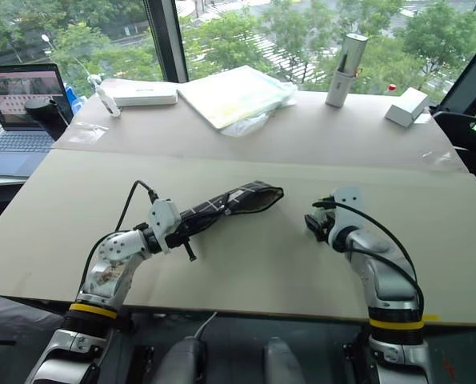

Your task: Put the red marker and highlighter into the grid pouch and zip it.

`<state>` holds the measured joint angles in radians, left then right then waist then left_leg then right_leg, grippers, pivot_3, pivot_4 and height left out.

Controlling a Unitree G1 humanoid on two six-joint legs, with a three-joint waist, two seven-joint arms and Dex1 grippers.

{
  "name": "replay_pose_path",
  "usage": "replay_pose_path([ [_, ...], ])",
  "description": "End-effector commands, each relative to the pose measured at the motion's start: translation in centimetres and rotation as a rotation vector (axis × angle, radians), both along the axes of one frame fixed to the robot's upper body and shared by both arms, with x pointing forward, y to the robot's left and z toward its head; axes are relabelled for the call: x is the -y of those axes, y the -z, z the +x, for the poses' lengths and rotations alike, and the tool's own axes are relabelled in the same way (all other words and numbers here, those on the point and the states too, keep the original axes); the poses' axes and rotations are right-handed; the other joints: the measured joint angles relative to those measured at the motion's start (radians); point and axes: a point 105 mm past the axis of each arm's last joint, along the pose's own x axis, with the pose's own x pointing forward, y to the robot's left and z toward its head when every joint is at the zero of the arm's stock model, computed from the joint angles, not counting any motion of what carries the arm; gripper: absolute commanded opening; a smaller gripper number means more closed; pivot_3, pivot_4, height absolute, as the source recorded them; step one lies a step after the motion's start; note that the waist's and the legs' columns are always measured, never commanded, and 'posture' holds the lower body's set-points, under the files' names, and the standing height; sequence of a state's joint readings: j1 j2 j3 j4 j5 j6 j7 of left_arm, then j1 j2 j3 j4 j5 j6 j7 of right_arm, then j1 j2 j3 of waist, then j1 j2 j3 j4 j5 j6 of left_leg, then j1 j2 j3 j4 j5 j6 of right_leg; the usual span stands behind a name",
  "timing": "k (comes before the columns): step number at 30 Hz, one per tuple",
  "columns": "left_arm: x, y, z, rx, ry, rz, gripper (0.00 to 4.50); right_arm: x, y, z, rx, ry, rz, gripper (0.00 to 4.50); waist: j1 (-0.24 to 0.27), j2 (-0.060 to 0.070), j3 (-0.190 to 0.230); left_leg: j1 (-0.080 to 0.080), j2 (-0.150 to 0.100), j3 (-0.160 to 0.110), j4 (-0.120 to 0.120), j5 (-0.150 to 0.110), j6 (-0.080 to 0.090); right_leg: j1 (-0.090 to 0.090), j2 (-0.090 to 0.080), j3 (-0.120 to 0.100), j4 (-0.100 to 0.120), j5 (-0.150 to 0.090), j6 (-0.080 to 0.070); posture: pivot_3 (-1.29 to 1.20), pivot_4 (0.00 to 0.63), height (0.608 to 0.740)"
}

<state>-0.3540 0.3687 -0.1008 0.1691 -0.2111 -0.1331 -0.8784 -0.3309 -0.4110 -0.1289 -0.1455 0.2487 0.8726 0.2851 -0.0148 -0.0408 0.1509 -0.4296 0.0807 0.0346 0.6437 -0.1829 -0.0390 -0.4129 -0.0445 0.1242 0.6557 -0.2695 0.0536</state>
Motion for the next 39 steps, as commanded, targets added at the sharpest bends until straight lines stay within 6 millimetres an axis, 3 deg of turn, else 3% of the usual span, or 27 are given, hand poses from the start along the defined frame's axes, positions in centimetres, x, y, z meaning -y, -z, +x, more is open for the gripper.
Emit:
replay_pose_path([
  [1,0.1,-1.3,-0.1,0.054,0.002,-0.02,0.0,-0.1,2.5,-0.5,-0.085,0.0,-0.012,3.18,0.0,-0.001,0.0,0.001,0.0,0.0,0.0,0.0,0.0,0.002,0.0,0.0,-0.001,0.0,0.0,0.0,0.15,0.74],
  [7,0.1,-1.4,0.0,0.059,0.001,-0.017,0.0,-2.1,2.8,-0.1,-0.092,-0.079,-0.061,3.18,-0.004,-0.001,-0.001,0.006,0.0,-0.001,-0.001,0.0,0.0,0.01,0.0,-0.001,-0.006,0.0,0.0,0.0,0.15,0.74],
  [18,0.0,-1.5,0.1,0.059,-0.001,-0.015,0.0,-2.0,3.3,0.5,-0.091,-0.085,-0.084,3.18,-0.012,-0.003,-0.002,0.006,0.0,-0.002,-0.002,0.0,0.0,0.01,0.0,-0.001,-0.007,0.0,0.0,0.0,0.15,0.74],
  [19,0.0,-1.5,0.1,0.059,-0.002,-0.015,0.0,-2.0,3.2,0.5,-0.086,-0.088,-0.082,2.66,-0.014,-0.003,-0.002,0.007,0.0,-0.002,-0.002,0.0,0.0,0.01,0.0,-0.001,-0.007,0.0,0.0,0.0,0.15,0.74],
  [20,0.0,-1.5,0.1,0.059,-0.002,-0.015,0.0,-2.0,3.1,0.6,-0.076,-0.091,-0.079,2.5,-0.015,-0.003,-0.002,0.007,0.0,-0.002,-0.002,0.0,0.0,0.01,0.0,-0.001,-0.007,0.0,0.0,0.0,0.15,0.74],
  [24,0.0,-1.5,0.1,0.06,-0.003,-0.016,0.0,-2.0,2.7,0.8,-0.057,-0.1,-0.076,1.09,-0.019,-0.003,-0.002,0.006,0.0,-0.002,-0.002,0.0,0.0,0.01,0.0,-0.001,-0.007,0.0,0.0,0.0,0.15,0.74],
  [30,-0.1,-1.6,0.1,0.062,-0.007,-0.019,0.0,-1.8,1.8,1.1,-0.031,-0.12,-0.073,1.06,-0.022,-0.003,-0.002,0.006,0.0,-0.002,-0.002,0.0,0.0,0.01,0.0,-0.001,-0.007,0.0,0.0,0.0,0.15,0.74],
  [33,0.0,-1.6,0.1,0.062,-0.008,-0.02,0.0,-1.3,-0.2,2.1,0.071,-0.106,-0.064,1.06,-0.023,-0.002,-0.002,0.006,0.0,-0.002,-0.002,0.0,0.0,0.01,0.0,-0.001,-0.007,0.0,0.0,0.0,0.15,0.74],
  [37,0.0,-1.6,0.0,0.061,-0.006,-0.02,0.0,0.7,-5.3,3.2,0.294,-0.157,-0.148,1.06,-0.02,0.002,0.001,0.003,-0.001,-0.002,-0.002,0.0,0.0,0.009,0.0,0.0,-0.008,0.0,0.0,0.0,0.15,0.74],
  [39,0.0,-1.6,0.0,0.06,-0.004,-0.02,0.0,0.7,-7.6,2.8,0.393,-0.259,-0.218,1.06,-0.02,0.002,0.001,0.002,-0.001,-0.002,-0.002,0.0,0.0,0.008,0.0,0.0,-0.009,-0.001,0.001,0.0,0.15,0.74],
])
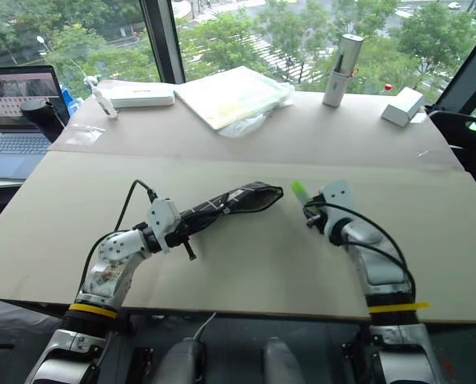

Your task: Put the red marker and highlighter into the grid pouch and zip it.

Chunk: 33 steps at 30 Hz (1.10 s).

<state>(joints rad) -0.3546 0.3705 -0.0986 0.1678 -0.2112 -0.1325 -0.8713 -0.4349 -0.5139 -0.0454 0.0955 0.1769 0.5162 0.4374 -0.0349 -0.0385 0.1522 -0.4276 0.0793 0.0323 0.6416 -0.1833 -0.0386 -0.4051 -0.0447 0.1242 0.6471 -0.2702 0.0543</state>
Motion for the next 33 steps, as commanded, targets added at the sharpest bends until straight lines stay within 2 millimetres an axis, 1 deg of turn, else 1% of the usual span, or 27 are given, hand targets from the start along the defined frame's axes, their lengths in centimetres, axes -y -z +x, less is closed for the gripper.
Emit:
replay_pose_path([
  [1,0.1,-1.5,-0.1,0.056,0.005,-0.017,0.0,0.1,-6.3,-0.6,0.26,-0.196,-0.14,1.06,-0.001,0.0,0.0,0.0,0.0,0.0,0.0,0.0,0.0,0.0,0.0,0.0,0.0,0.0,0.0,0.0,0.15,0.74],
  [3,0.1,-1.4,-0.1,0.055,0.008,-0.015,0.0,-0.4,-7.2,-1.9,0.295,-0.34,-0.238,1.06,-0.002,0.002,0.001,0.0,0.0,-0.001,-0.001,-0.001,0.001,0.0,0.0,0.0,0.0,0.0,0.0,0.0,0.15,0.74],
  [5,0.1,-1.4,-0.1,0.054,0.01,-0.014,0.0,-0.6,-7.6,-2.8,0.299,-0.444,-0.293,1.06,-0.001,0.002,0.001,-0.001,0.0,-0.001,-0.001,-0.001,0.001,0.0,0.0,0.0,-0.001,-0.001,0.001,0.0,0.15,0.74],
  [7,0.1,-1.4,-0.1,0.053,0.014,-0.012,0.0,-1.5,-7.8,-4.3,0.278,-0.598,-0.355,1.06,-0.001,0.002,0.001,-0.001,0.0,-0.001,-0.001,-0.001,0.001,0.0,0.0,-0.001,-0.002,-0.001,0.001,0.0,0.15,0.74],
  [9,0.3,-1.5,0.0,0.055,0.02,-0.012,0.0,-2.2,-7.3,-5.0,0.266,-0.703,-0.477,1.06,-0.002,0.002,0.001,-0.001,0.0,-0.001,-0.001,-0.001,0.001,0.0,0.0,-0.001,-0.001,-0.001,0.001,0.0,0.15,0.74],
  [11,0.4,-1.5,0.0,0.056,0.023,-0.012,0.0,-2.4,-6.7,-5.1,0.259,-0.743,-0.548,1.06,-0.003,0.002,0.002,0.0,0.0,-0.001,-0.001,-0.001,0.001,0.001,0.0,-0.001,-0.001,-0.001,0.001,0.0,0.15,0.74],
  [14,0.5,-1.6,0.1,0.058,0.028,-0.011,0.0,-2.8,-6.1,-4.7,0.267,-0.765,-0.602,1.06,-0.002,0.002,0.002,-0.001,0.0,-0.002,-0.001,-0.001,0.001,0.0,0.0,-0.001,-0.001,-0.001,0.001,0.0,0.15,0.74],
  [23,0.5,-1.7,0.1,0.062,0.042,-0.002,0.0,-3.7,-5.4,-3.6,0.293,-0.785,-0.662,1.06,0.012,0.002,0.002,-0.001,-0.001,-0.001,-0.001,-0.001,0.001,0.0,0.0,-0.001,-0.001,-0.001,0.001,0.0,0.15,0.74],
  [27,0.6,-1.7,0.1,0.061,0.052,0.003,0.0,-5.0,-5.6,-3.3,0.312,-0.836,-0.685,1.06,0.015,0.002,0.002,0.0,-0.001,-0.001,-0.001,-0.001,0.001,0.0,0.0,-0.001,-0.001,-0.001,0.001,0.0,0.15,0.74],
  [29,0.6,-1.7,0.1,0.06,0.056,0.004,0.0,-5.6,-5.4,-3.3,0.31,-0.872,-0.716,1.06,0.017,0.002,0.002,0.0,-0.001,-0.001,-0.001,-0.001,0.001,0.0,0.0,-0.001,-0.001,-0.001,0.001,0.0,0.15,0.74],
  [33,0.8,-1.6,0.1,0.058,0.066,0.007,0.0,-8.0,-4.7,-3.0,0.329,-0.962,-0.758,1.06,0.019,0.002,0.002,0.0,-0.001,-0.001,-0.001,-0.001,0.001,0.0,0.0,-0.001,-0.001,0.0,0.0,0.0,0.15,0.74],
])
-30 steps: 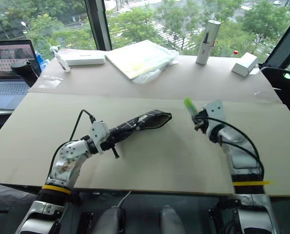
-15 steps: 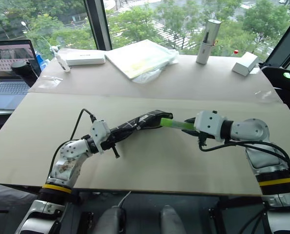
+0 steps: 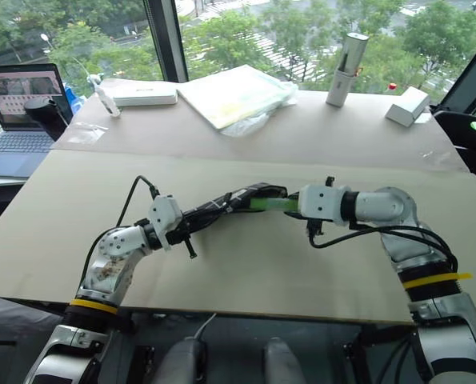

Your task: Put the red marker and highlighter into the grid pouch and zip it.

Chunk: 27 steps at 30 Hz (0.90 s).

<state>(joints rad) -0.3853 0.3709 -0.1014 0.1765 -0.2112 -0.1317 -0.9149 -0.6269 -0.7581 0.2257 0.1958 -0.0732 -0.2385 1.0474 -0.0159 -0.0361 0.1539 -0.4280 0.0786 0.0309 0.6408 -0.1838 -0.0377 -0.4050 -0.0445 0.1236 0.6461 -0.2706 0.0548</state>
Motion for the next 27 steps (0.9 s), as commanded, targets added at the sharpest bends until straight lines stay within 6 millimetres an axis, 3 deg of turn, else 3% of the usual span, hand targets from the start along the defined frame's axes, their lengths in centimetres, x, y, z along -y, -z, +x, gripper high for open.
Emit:
replay_pose_path([
  [1,0.3,-1.1,0.0,0.044,0.02,-0.008,0.0,-2.2,-0.3,0.2,0.05,-0.088,-0.034,1.06,-0.001,0.0,0.0,0.0,0.0,0.0,0.0,0.0,0.0,0.0,0.0,0.0,0.0,0.0,0.0,0.0,0.15,0.74],
  [6,0.5,-1.2,0.1,0.047,0.025,-0.008,0.0,-5.4,0.2,1.0,0.099,-0.163,-0.056,1.06,0.0,0.0,0.0,0.0,0.0,0.0,0.0,0.0,0.0,0.0,0.0,0.0,0.0,0.0,0.0,0.0,0.15,0.74],
  [11,0.3,-1.2,0.0,0.049,0.016,-0.007,0.0,-7.1,0.2,1.5,0.112,-0.193,-0.014,1.06,0.004,0.0,0.0,0.0,0.0,0.0,0.0,0.0,0.0,0.0,0.0,0.0,0.0,0.0,0.0,0.0,0.15,0.74],
  [13,0.1,-1.1,0.0,0.047,0.009,-0.006,0.0,-7.3,-0.1,1.7,0.098,-0.179,0.02,2.07,0.004,0.0,0.0,0.0,0.0,0.0,0.0,0.0,0.0,0.0,0.0,0.0,0.0,0.0,0.0,0.0,0.15,0.74],
  [18,-0.1,-1.0,-0.1,0.045,0.001,-0.007,0.0,-5.7,-1.2,3.3,0.156,-0.083,0.042,3.72,0.001,0.001,0.0,0.0,0.0,0.0,0.0,0.0,0.0,0.0,0.0,0.0,0.001,0.0,0.0,0.0,0.15,0.74],
  [23,-0.1,-1.0,-0.1,0.044,-0.002,-0.007,0.0,-3.2,-3.8,3.5,0.152,-0.026,0.202,3.72,0.004,0.001,0.0,0.0,0.0,0.0,0.0,0.0,0.0,0.0,0.0,0.0,0.001,0.0,0.0,0.0,0.15,0.74],
  [25,0.0,-1.0,-0.1,0.043,0.001,-0.007,0.0,-1.0,-4.9,2.4,-0.078,0.035,0.425,3.72,0.005,0.001,0.0,0.0,0.0,0.0,0.0,0.0,0.0,0.0,0.0,0.0,0.001,0.0,0.0,0.0,0.15,0.74],
  [27,0.0,-1.0,-0.1,0.042,0.003,-0.006,0.0,0.1,-5.0,0.2,-0.304,0.012,0.536,3.72,0.01,0.001,0.0,0.0,0.0,-0.001,0.0,0.0,0.0,0.001,0.0,-0.001,0.001,0.0,0.0,0.0,0.15,0.74],
])
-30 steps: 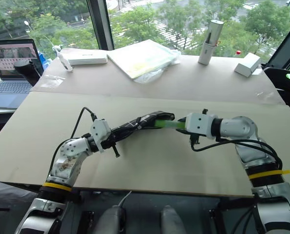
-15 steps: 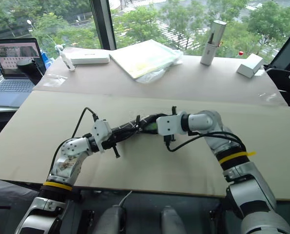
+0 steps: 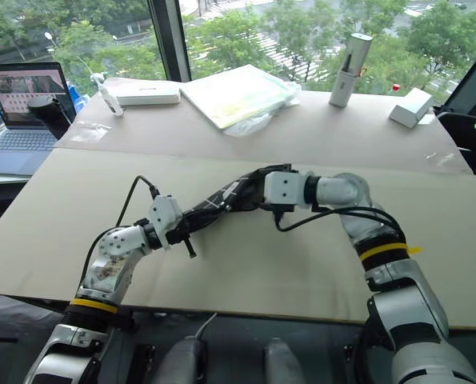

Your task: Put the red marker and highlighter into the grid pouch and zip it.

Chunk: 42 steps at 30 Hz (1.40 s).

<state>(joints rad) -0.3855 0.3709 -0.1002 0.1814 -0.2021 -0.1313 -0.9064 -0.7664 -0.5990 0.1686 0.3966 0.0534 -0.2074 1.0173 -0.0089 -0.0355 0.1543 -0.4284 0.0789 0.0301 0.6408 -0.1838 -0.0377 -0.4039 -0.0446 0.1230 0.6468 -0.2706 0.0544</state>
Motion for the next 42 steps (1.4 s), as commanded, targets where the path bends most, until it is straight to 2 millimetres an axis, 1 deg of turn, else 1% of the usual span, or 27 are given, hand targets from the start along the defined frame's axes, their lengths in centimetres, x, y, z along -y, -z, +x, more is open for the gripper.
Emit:
replay_pose_path([
  [1,0.2,-1.1,-0.2,0.044,0.016,-0.012,0.0,2.5,-2.1,-3.8,-0.354,-0.076,0.26,3.72,0.008,0.0,0.0,0.0,0.0,0.0,0.0,0.0,0.0,0.0,0.0,0.0,0.0,0.0,0.0,0.0,0.15,0.74],
  [2,0.2,-1.1,-0.2,0.043,0.018,-0.011,0.0,2.3,-2.3,-4.9,-0.415,-0.119,0.302,3.72,0.009,0.0,0.0,-0.001,0.0,0.0,0.0,0.0,0.0,0.0,0.0,0.0,-0.001,0.0,0.0,0.0,0.15,0.74],
  [4,0.3,-1.1,-0.1,0.041,0.021,-0.01,0.0,1.4,-3.0,-5.7,-0.467,-0.143,0.38,3.72,-0.002,0.0,0.0,-0.001,0.0,0.0,0.0,0.0,0.0,0.0,0.0,0.0,-0.001,0.0,0.0,0.0,0.15,0.74],
  [6,0.3,-1.1,-0.2,0.04,0.025,-0.009,0.0,0.4,-3.5,-5.9,-0.482,-0.149,0.431,3.72,-0.013,0.0,0.0,0.001,0.0,0.0,0.0,0.0,0.0,0.0,0.001,0.001,0.001,0.0,-0.001,0.0,0.15,0.74],
  [7,0.4,-1.0,-0.2,0.04,0.029,-0.007,0.0,-0.7,-4.1,-6.1,-0.466,-0.176,0.468,3.72,-0.018,0.0,0.0,0.002,0.0,0.0,0.0,0.0,0.0,0.0,0.001,0.001,0.001,0.0,-0.001,0.0,0.15,0.74],
  [9,0.7,-1.0,-0.3,0.042,0.038,-0.003,0.0,-2.8,-5.4,-5.1,-0.454,-0.144,0.596,3.72,-0.027,0.0,0.0,0.002,0.0,-0.002,0.0,0.0,0.0,0.0,0.002,0.001,0.002,0.0,-0.001,0.0,0.15,0.74],
  [10,0.9,-1.0,-0.5,0.046,0.045,0.003,0.0,-4.0,-5.3,-4.4,-0.456,-0.103,0.612,3.72,-0.034,0.0,0.0,0.002,0.0,-0.002,0.0,0.0,0.0,0.0,0.002,0.001,0.002,0.0,-0.001,0.0,0.15,0.74],
  [12,1.1,-0.8,-0.7,0.059,0.062,0.031,0.0,-5.9,-4.7,-3.2,-0.547,0.003,0.65,3.72,-0.034,0.001,0.0,0.002,0.0,-0.002,0.0,0.0,0.0,-0.001,0.002,0.001,0.002,0.0,-0.001,0.0,0.15,0.74],
  [14,1.2,-0.2,-1.1,0.077,0.084,0.083,0.0,-7.1,-3.5,-3.1,-0.647,0.067,0.628,3.72,-0.032,0.001,0.0,-0.001,0.0,-0.003,0.0,0.0,0.0,-0.002,0.002,0.0,0.002,0.0,-0.001,0.0,0.15,0.74],
  [15,1.2,0.1,-1.3,0.084,0.091,0.102,0.0,-7.4,-3.2,-3.2,-0.675,0.083,0.615,3.72,-0.025,0.001,0.0,-0.002,0.0,-0.003,0.0,0.0,0.0,-0.002,0.002,0.0,0.002,0.0,-0.001,0.0,0.15,0.74],
  [17,1.0,0.4,-1.4,0.089,0.095,0.119,0.0,-7.5,-2.2,-3.1,-0.707,0.138,0.574,3.72,-0.014,0.001,0.0,-0.003,0.0,-0.003,0.0,0.0,0.0,-0.002,0.001,-0.001,0.001,0.0,-0.001,0.0,0.15,0.74],
  [20,0.8,0.5,-1.4,0.101,0.087,0.132,0.0,-7.0,-1.1,-2.9,-0.725,0.206,0.525,3.72,-0.004,0.001,0.0,-0.004,-0.001,-0.003,0.0,0.0,0.0,-0.003,0.0,-0.001,0.0,0.0,0.0,0.0,0.15,0.74],
  [23,0.5,0.5,-1.3,0.107,0.084,0.143,0.0,-6.7,-0.6,-2.9,-0.736,0.227,0.502,3.72,-0.005,0.001,0.0,-0.004,0.0,-0.003,0.0,0.0,0.0,-0.003,0.001,-0.001,0.001,-0.001,0.0,0.0,0.15,0.74],
  [27,0.3,0.7,-1.2,0.119,0.09,0.167,0.0,-7.0,0.4,-3.4,-0.76,0.231,0.466,3.72,-0.007,0.001,0.0,-0.004,0.0,-0.003,0.0,0.0,0.0,-0.003,0.001,-0.001,0.001,-0.001,0.0,0.0,0.15,0.74],
  [31,0.4,0.8,-1.2,0.126,0.095,0.173,0.0,-7.7,2.6,-3.9,-0.808,0.251,0.439,3.72,-0.008,0.001,0.0,-0.004,0.0,-0.003,0.0,0.0,0.0,-0.003,0.001,-0.001,0.001,-0.001,0.0,0.0,0.15,0.74],
  [35,0.5,0.9,-1.2,0.13,0.099,0.171,0.0,-7.6,4.5,-3.6,-0.819,0.307,0.413,3.72,-0.008,0.001,0.0,-0.004,0.0,-0.003,0.0,0.0,0.0,-0.003,0.001,-0.001,0.001,-0.001,0.0,0.0,0.15,0.74],
  [42,0.6,0.9,-1.3,0.13,0.099,0.167,0.0,-7.5,5.5,-3.2,-0.802,0.344,0.388,3.72,-0.008,0.001,0.0,-0.004,0.0,-0.003,0.0,0.0,0.0,-0.003,0.001,-0.001,0.001,-0.001,0.0,0.0,0.15,0.74],
])
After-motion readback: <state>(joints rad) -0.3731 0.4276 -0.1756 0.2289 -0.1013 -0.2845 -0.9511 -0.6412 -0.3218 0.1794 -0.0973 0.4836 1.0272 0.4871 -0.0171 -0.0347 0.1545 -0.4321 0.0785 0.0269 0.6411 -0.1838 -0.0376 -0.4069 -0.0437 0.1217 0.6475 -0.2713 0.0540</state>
